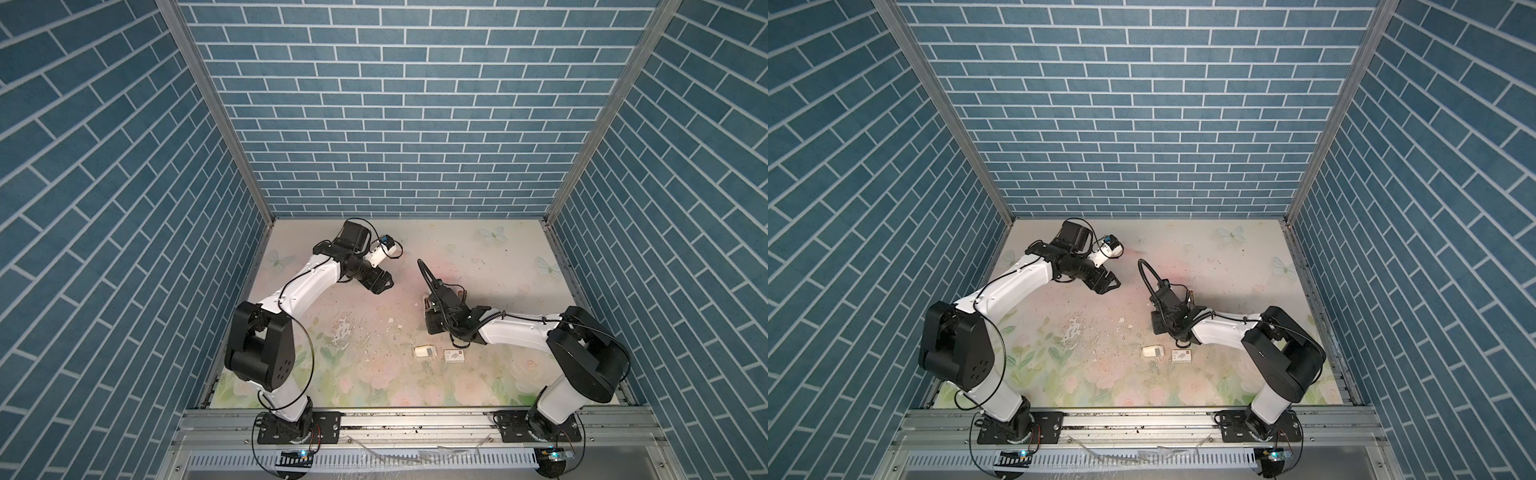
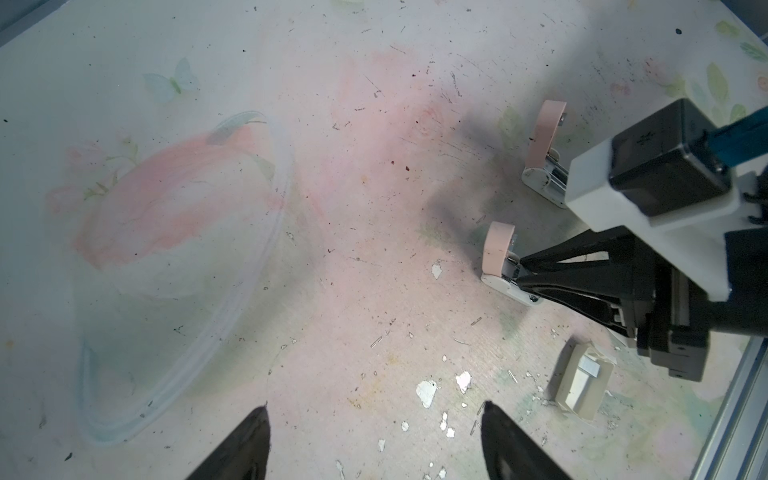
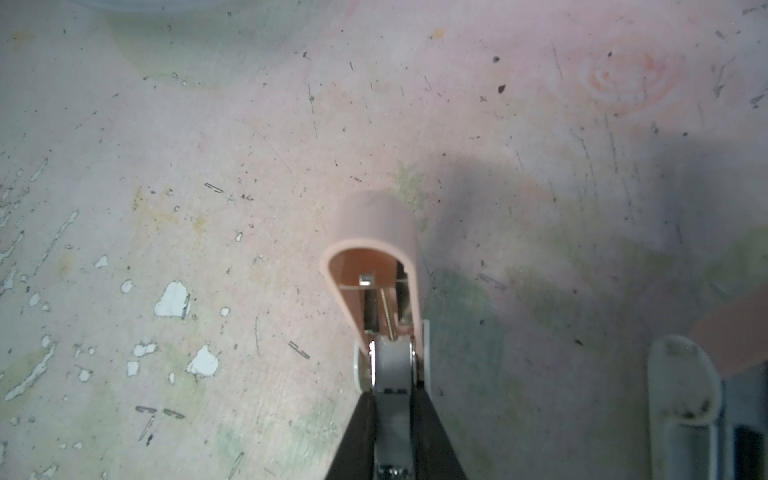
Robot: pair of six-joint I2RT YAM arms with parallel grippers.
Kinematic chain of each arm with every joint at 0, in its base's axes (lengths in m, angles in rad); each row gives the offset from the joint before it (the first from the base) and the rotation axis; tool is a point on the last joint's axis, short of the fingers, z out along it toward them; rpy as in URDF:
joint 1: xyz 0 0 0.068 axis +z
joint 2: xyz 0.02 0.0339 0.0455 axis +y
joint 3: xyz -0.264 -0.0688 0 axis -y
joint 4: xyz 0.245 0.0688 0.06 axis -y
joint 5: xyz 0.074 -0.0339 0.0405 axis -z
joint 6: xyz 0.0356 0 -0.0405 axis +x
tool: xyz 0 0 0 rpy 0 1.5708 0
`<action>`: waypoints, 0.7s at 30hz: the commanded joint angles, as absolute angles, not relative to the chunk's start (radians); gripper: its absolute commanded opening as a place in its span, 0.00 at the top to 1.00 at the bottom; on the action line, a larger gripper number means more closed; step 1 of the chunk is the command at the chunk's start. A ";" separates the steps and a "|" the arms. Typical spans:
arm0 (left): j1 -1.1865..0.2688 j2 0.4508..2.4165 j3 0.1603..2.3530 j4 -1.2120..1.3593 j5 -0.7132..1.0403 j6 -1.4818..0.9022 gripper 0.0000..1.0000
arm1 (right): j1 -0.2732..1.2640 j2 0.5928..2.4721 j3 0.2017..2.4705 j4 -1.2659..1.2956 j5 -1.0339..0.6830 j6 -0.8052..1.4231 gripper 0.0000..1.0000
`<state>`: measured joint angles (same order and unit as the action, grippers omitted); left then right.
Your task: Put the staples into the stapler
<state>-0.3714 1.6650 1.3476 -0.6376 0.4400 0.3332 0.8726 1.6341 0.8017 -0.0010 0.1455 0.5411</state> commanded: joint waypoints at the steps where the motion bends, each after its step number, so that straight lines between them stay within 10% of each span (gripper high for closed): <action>1: -0.364 1.644 1.345 -0.647 0.457 0.339 0.19 | 0.881 1.643 0.808 -0.066 0.173 0.517 0.81; 21: -0.363 1.640 1.353 -0.652 0.459 0.339 0.19 | 0.894 1.620 0.811 -0.096 0.197 0.513 0.78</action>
<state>-0.3714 1.6646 1.3476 -0.6376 0.4469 0.3332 0.8864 1.6337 0.8017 -0.0315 0.1650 0.5407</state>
